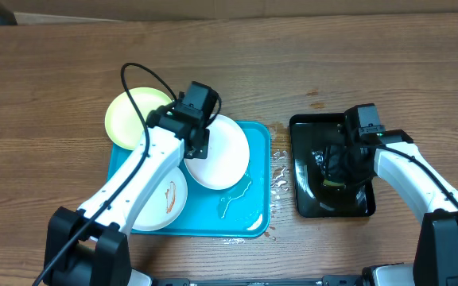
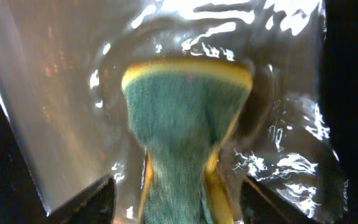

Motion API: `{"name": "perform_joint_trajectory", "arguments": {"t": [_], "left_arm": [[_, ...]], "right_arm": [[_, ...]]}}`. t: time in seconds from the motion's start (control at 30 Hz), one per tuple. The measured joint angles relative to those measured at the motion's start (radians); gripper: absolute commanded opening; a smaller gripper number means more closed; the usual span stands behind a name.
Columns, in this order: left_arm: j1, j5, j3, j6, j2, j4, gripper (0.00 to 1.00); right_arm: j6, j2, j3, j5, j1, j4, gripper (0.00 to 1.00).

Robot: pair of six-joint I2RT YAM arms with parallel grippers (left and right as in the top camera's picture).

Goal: Clean dirty plates on tray and stack at the side

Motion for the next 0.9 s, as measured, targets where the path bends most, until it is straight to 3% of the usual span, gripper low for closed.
{"name": "perform_joint_trajectory", "arguments": {"t": [0.13,0.47,0.73,0.83,0.87,0.9], "left_arm": [[-0.084,-0.119,0.0,-0.01,-0.027,-0.007,0.04],[-0.344,-0.468,0.0,-0.054,-0.117,-0.03,0.04],[-0.388,-0.587,0.0,-0.084,-0.118,-0.091,0.04],[-0.403,-0.647,0.0,-0.104,-0.118,-0.106,0.04],[-0.415,-0.67,0.0,-0.109,-0.118,-0.106,0.04],[-0.431,-0.689,0.0,-0.112,-0.118,-0.106,0.04]], "right_arm": [[-0.002,0.0,0.0,0.002,0.0,0.001,0.76],[-0.002,0.0,-0.011,0.01,0.0,0.066,0.77],[-0.002,0.0,-0.091,0.016,0.0,0.187,0.77],[-0.005,0.0,-0.111,0.018,0.0,0.216,0.67],[-0.003,0.0,-0.114,0.018,0.0,0.231,0.58],[-0.006,0.0,-0.116,0.019,0.0,0.246,0.42]]}}
